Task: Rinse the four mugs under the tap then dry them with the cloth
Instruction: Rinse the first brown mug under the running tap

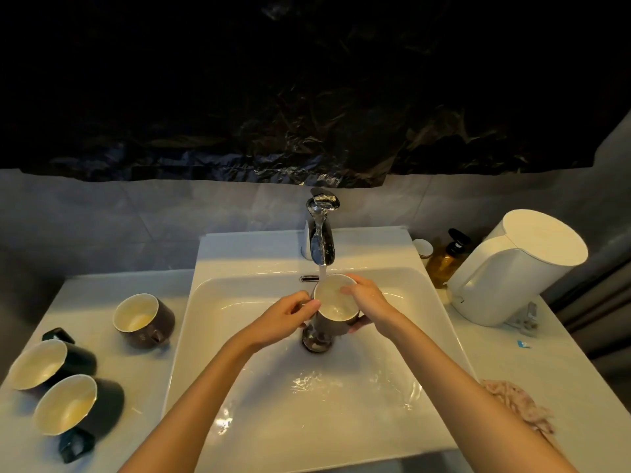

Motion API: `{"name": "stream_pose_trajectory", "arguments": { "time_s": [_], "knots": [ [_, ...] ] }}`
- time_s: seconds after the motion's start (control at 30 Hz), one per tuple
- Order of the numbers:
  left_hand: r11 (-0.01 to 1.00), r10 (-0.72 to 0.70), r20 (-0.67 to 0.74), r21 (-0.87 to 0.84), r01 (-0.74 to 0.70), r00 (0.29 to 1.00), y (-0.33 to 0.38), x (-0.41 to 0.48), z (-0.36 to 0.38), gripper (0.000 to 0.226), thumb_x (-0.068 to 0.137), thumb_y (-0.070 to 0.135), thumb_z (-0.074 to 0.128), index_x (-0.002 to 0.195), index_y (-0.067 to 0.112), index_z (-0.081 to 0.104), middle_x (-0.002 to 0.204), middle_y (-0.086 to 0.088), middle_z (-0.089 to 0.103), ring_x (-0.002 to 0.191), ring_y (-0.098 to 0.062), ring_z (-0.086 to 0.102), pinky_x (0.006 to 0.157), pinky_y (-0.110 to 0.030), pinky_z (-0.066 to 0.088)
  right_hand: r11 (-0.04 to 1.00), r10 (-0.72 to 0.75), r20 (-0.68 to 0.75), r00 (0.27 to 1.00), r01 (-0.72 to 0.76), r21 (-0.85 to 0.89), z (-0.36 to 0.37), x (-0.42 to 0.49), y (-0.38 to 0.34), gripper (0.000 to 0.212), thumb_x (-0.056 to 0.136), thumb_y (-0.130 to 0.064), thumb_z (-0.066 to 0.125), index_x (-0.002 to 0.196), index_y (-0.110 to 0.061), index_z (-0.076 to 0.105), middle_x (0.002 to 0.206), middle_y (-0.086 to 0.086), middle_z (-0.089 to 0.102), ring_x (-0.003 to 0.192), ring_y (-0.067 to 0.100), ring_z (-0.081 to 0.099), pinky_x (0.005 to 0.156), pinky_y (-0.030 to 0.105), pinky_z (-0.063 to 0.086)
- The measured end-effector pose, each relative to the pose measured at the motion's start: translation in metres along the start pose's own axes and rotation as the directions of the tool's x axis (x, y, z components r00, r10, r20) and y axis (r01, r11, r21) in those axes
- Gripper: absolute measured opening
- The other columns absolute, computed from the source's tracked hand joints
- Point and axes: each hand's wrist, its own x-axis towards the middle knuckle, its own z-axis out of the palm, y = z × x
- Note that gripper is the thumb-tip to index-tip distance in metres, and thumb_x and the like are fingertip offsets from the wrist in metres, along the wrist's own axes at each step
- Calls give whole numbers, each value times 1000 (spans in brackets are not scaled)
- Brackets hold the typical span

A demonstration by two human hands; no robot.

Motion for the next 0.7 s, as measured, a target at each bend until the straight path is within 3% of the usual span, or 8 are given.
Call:
{"name": "stream_pose_trajectory", "arguments": {
  "time_s": [0.17,0.33,0.4,0.43,0.5,0.53,0.6,0.7],
  "knots": [
    [980,-90,-109,-188,69,990,-1,-10,-1,29,97,35,44,85,12,56,86,0,62,86,-14,60,85,-31,56,998,-14,25,1000,12,54,13,4,6,25,99,-18,48,120,-20,60,114,3,55,103,30,53,48,36,58],
    [952,-167,-187,-287,109,968,-9,-17,5,38,98,35,43,103,0,57,93,-4,61,90,-18,58,86,-34,56,977,-203,-152,967,211,37,-6,1,-3,24,99,-22,50,113,-15,69,116,5,68,92,18,67,63,33,61],
    [950,-185,-201,-289,123,962,-11,-19,5,36,98,36,42,102,4,58,96,-5,61,94,-19,59,85,-33,57,916,-399,-279,874,364,-168,-16,-1,-18,28,100,-23,46,120,-20,65,125,1,65,96,11,65,73,29,60],
    [950,-191,-211,-285,127,959,-13,-20,5,35,98,37,42,102,6,58,98,-5,61,95,-19,59,84,-31,57,848,-520,-294,802,443,-292,-19,-2,-28,32,101,-24,44,130,-23,58,134,-5,57,110,7,59,84,26,56],
    [954,-197,-230,-269,132,953,-13,-24,5,34,98,37,41,102,8,58,100,-4,61,97,-19,59,80,-27,57,674,-697,-183,693,547,-496,-18,-4,-54,44,103,-21,39,147,-26,38,150,-14,36,133,-2,32,105,17,33],
    [956,-195,-237,-264,130,952,-14,-26,5,33,98,38,41,102,9,58,100,-3,61,97,-19,59,78,-25,57,599,-726,-100,680,554,-578,-15,-5,-65,49,103,-18,37,150,-26,30,154,-15,27,138,-3,22,108,15,24],
    [958,-185,-245,-260,119,952,-14,-31,2,32,98,38,41,101,11,58,100,-2,62,98,-19,59,75,-22,56,512,-719,-10,695,520,-684,-12,-3,-77,53,102,-12,37,152,-23,26,158,-8,23,145,7,19,113,24,28],
    [961,-153,-248,-261,86,957,-16,-38,-3,29,99,37,40,97,14,58,100,-2,62,99,-18,60,76,-22,56,527,-716,-51,696,492,-692,-8,-4,-75,55,98,-9,43,150,-22,30,157,2,27,133,22,46,102,35,46]
  ]
}}
